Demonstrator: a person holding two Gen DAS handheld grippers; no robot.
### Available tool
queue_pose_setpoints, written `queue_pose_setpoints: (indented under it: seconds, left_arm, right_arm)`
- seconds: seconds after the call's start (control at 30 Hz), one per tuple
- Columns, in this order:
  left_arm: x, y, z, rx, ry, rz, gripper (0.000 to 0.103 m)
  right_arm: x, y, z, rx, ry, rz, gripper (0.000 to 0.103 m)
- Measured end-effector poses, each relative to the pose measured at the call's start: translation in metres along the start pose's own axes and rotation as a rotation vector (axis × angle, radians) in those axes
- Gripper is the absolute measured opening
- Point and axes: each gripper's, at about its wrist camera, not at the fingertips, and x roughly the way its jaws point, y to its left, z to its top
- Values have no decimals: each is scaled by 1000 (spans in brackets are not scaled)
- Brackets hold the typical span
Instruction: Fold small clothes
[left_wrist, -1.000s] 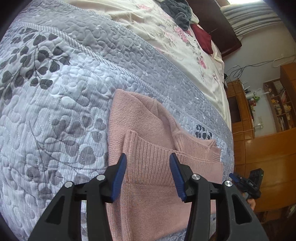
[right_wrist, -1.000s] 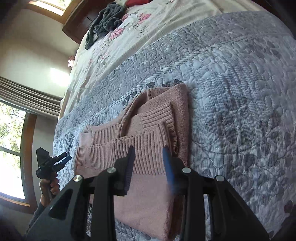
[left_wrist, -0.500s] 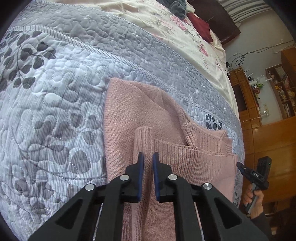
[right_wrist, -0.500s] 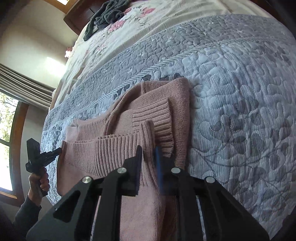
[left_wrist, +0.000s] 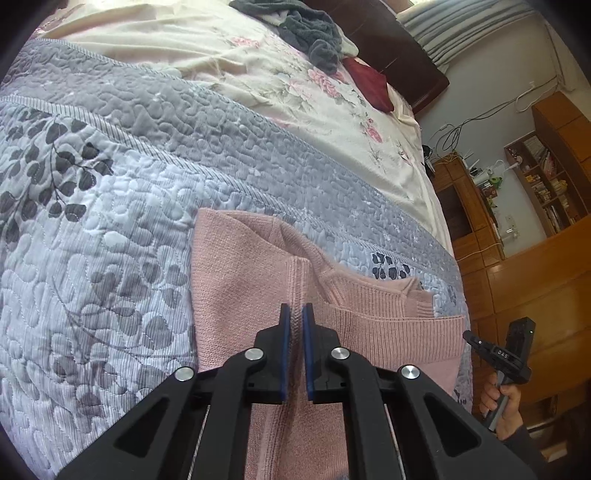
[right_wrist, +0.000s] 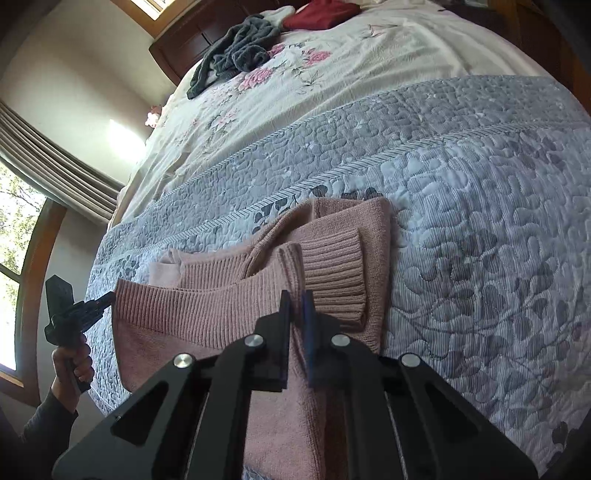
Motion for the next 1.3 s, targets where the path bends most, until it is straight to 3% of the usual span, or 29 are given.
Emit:
queue_pose_setpoints:
  seconds: [0.23,0.5,0.7,0.9,1.0,1.07,1.17,1.23,1.3]
  left_arm:
    - [-9,-13,33,10,-54,-26,5]
    - [24,1,83,-33,-53,28,5]
    - [65,18,104,-63,-9,79,5]
    - [108,43,103,-118,68,131,5]
    - [121,52,101,-137,96,192,7]
    - [113,56,99,-161,44,189,12]
    - [93,49,96,-168,-45,88,12]
    - [97,36,91,-126,-7,10,12]
    - [113,25,84,-70,61,33,12]
  right_arm:
    - [-14,13,27,-21,-53,-4,5]
    - [6,4,79,23,-88,-64,3]
    - [42,-10,101,40,-69,-123,2]
    - [74,-35,107,78,-40,-181,0]
    - [84,-42,104,86,-25,-167,0]
    - [87,-37,101,66,-25,-147,0]
    - [96,-26,95,40,-14,-111,3]
    - [105,-22,90,37,-7,-95,3]
    - [117,-24,85,54,12,-93,3]
